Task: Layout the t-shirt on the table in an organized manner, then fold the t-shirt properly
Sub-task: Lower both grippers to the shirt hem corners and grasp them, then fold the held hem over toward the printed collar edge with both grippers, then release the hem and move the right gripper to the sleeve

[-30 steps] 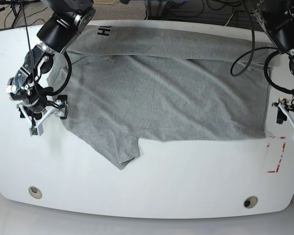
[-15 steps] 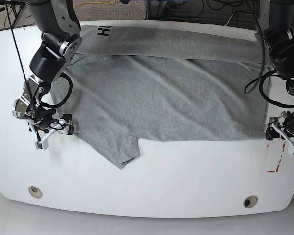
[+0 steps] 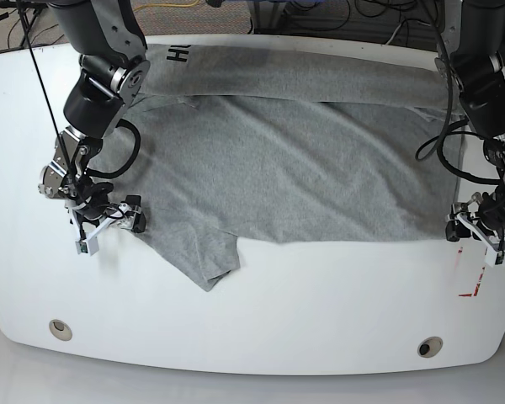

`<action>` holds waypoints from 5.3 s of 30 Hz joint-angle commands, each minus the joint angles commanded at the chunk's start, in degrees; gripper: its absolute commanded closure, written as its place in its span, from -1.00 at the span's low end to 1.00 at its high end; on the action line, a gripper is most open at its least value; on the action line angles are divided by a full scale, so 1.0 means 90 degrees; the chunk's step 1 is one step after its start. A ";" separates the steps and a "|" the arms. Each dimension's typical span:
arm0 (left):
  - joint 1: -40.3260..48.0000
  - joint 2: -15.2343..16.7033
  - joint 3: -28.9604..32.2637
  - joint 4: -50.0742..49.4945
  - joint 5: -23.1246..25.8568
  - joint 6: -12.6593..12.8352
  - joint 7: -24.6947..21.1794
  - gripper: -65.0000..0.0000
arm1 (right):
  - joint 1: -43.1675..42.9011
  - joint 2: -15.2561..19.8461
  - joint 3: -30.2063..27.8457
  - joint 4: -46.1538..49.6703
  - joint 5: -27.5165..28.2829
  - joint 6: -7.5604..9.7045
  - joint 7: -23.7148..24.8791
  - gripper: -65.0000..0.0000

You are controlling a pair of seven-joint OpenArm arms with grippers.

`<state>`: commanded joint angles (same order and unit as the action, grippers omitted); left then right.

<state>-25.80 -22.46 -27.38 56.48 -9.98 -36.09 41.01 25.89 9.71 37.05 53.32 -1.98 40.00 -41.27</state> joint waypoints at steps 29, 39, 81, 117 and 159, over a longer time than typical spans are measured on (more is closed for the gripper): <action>-0.0498 0.0176 0.0440 -0.1817 0.0283 0.1621 -0.1211 -0.38 | -0.0117 -0.0010 0.0000 0.0010 -0.0010 0.0000 -0.0010 1.00; -0.0498 0.0234 0.0518 -0.2081 0.0254 0.1612 -0.1221 -0.37 | -0.0117 -0.0010 0.0000 0.0020 0.0010 0.0000 -0.0010 1.00; 0.0215 0.0615 0.0098 0.1211 0.0234 0.0283 0.0752 0.97 | -0.1211 -0.0137 -0.0752 0.4181 0.0029 0.0000 -0.1553 1.00; 0.2735 0.0488 -0.0811 0.4015 0.0274 -0.0435 0.1993 0.96 | -0.3917 -0.0664 -0.0713 0.6965 0.0039 0.0000 -0.2589 1.00; 0.3409 0.0723 -0.0557 0.5304 0.0234 -0.0435 0.2188 -0.21 | -0.3829 -0.1016 -0.0059 0.6720 0.1885 0.0000 -0.2589 -0.44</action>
<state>4.88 -15.96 -32.40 104.22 -7.87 -40.00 60.70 -8.57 0.57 36.53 113.80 14.99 40.00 -64.57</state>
